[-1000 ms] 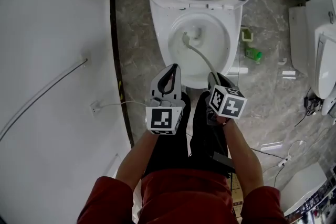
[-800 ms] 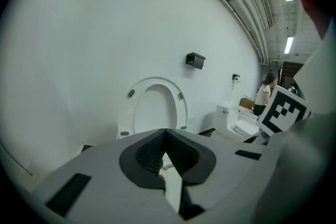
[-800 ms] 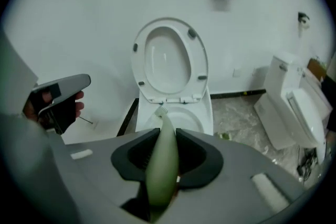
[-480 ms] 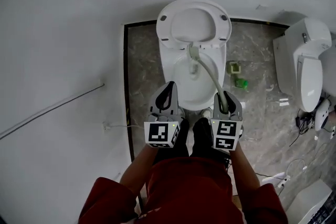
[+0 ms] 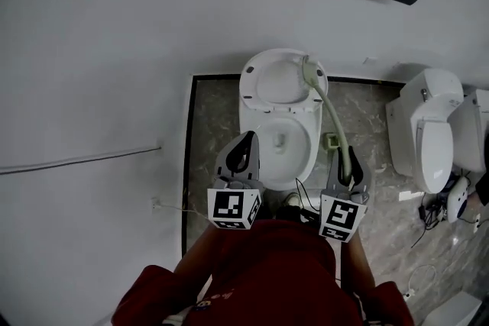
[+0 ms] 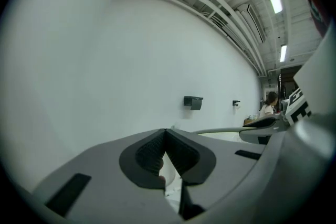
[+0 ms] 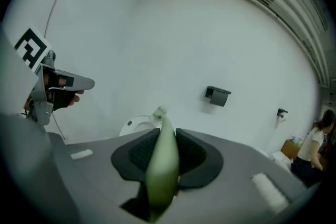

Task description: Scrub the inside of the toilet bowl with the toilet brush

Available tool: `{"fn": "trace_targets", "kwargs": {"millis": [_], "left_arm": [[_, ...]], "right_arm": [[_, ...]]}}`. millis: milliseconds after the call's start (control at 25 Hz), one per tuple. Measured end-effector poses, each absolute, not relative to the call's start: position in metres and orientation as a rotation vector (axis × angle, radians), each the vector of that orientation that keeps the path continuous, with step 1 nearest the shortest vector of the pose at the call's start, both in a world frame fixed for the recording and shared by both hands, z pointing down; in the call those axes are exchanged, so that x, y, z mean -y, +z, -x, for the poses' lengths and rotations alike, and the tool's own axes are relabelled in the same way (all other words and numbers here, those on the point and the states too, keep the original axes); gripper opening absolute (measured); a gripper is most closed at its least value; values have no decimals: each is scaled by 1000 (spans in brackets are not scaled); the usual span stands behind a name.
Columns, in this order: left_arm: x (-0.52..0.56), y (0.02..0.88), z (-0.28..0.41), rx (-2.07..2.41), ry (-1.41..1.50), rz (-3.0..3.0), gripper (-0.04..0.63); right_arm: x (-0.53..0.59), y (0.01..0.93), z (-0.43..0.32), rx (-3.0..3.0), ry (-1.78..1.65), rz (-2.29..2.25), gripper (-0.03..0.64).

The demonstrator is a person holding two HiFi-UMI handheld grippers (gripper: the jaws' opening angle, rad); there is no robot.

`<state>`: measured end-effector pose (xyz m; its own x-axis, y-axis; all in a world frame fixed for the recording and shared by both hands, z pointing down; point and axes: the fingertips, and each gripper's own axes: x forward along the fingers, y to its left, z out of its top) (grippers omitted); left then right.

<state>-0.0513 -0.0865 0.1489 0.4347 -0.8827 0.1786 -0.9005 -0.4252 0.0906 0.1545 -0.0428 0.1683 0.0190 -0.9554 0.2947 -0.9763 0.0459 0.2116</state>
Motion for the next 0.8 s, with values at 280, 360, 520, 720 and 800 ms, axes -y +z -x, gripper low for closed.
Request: {"fn": "trace_targets", "kwargs": {"millis": [280,360,520,720,800], "left_arm": [[104,79,60,1691,11,-2592,6],[104,63,60,1721,-32,-2626,6],[99,45,64,1770,-66,-2672,6],[101,36,64,1815,-58,-2681,6],[99,37,65,1818,-51,-2675,6]], "right_arm": [[71,81,-182,2009,-120,-2128,106],[74,61,-189,2016,-184,-2169,106],[71,48,-186,2014,-259,-2192,106],[76,49,-186,2041,-233,-2206,106],[74,50,-187,2035,-221,-2217,106]]}}
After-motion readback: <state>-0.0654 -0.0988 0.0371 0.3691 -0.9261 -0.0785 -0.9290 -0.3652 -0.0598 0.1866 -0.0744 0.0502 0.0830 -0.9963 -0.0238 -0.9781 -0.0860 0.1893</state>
